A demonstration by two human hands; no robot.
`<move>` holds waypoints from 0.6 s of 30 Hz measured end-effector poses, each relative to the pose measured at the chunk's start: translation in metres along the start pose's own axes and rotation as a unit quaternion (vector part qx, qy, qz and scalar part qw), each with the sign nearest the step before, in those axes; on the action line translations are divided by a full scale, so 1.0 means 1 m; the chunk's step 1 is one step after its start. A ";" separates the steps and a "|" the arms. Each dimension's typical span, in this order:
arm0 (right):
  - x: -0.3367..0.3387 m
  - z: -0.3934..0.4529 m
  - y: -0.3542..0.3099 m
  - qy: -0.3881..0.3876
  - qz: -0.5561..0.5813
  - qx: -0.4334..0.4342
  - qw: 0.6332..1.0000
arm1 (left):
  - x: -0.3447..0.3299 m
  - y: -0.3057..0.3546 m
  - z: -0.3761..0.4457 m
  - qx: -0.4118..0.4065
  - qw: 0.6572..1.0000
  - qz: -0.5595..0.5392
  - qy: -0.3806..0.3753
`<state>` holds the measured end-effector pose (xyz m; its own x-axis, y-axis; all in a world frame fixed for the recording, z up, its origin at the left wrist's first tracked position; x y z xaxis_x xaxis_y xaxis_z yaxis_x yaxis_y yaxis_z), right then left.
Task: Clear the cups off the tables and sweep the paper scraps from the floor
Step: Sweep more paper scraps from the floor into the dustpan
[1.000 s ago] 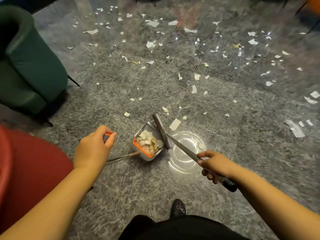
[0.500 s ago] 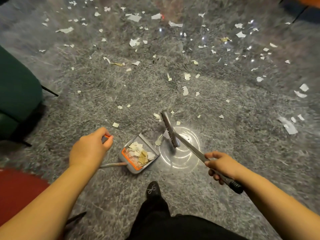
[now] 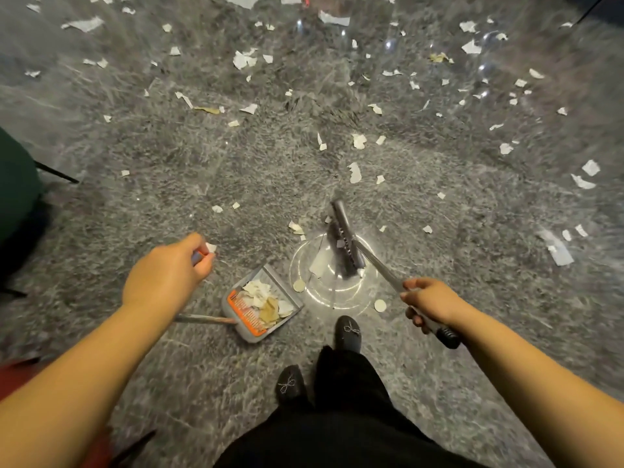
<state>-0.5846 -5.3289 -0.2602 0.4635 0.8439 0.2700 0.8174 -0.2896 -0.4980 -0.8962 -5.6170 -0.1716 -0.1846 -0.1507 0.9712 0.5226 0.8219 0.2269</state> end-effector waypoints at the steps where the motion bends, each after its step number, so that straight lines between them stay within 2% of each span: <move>1: 0.004 0.013 -0.010 0.001 -0.013 0.002 1.000 | 0.001 -0.001 0.004 0.002 1.000 0.001 -0.001; 9: 0.022 0.101 -0.088 -0.020 -0.164 0.006 0.986 | 0.000 0.003 0.014 0.025 0.999 0.034 -0.017; 14: 0.009 0.130 -0.122 -0.044 -0.275 0.002 0.961 | -0.001 0.003 0.018 0.012 0.998 0.059 0.003; 18: -0.011 0.138 -0.132 -0.070 -0.320 0.003 0.945 | -0.005 -0.001 0.017 0.038 0.997 0.056 -0.020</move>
<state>-0.7448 -5.2381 -0.3113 -0.1744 0.8968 0.4066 0.9128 0.3021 -0.2747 -0.9106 -5.6079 -0.1781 -0.1617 -0.0351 0.9862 0.4767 0.8722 0.1092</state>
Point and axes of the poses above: each hand's wrist, its own z-axis towards the middle knuckle, its own x-axis out of the back of the hand, y = z × x, the point moved 8 cm from there along z, towards the middle knuckle
